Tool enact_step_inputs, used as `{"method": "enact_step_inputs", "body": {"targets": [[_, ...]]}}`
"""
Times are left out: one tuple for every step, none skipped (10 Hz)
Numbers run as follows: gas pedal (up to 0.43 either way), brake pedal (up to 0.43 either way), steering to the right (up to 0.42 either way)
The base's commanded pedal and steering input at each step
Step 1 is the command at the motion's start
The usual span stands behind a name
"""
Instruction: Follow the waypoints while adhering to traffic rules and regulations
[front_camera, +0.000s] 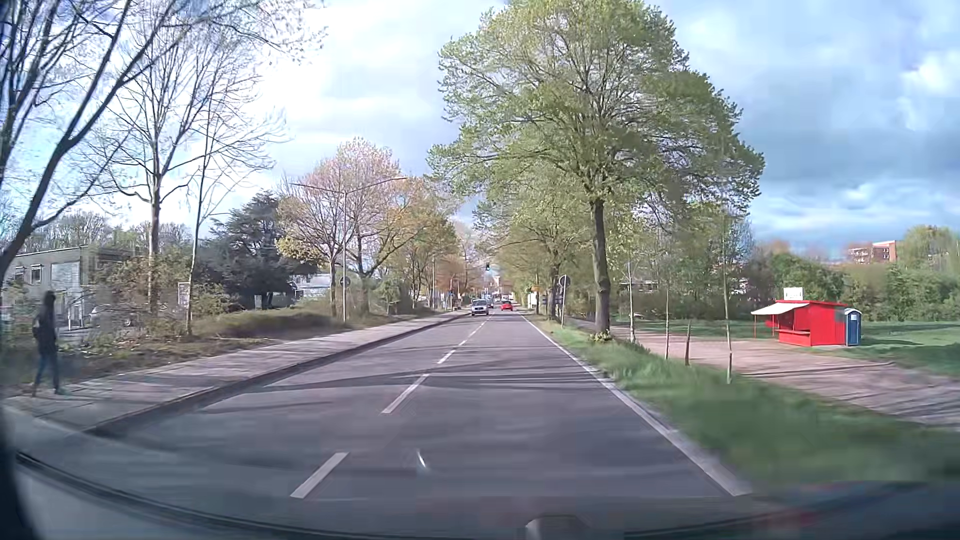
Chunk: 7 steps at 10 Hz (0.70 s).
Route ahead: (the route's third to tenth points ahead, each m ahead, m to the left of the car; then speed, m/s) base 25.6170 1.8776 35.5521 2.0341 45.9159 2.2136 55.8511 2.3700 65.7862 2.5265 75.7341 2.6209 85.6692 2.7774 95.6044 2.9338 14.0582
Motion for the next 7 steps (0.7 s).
{"method": "enact_step_inputs", "body": {"targets": [[0.15,0.0,-0.002],[0.15,0.006,-0.002],[0.15,0.006,-0.002],[0.15,0.006,-0.002],[0.15,0.0,-0.002],[0.15,0.006,-0.002],[0.15,0.0,-0.002]]}}
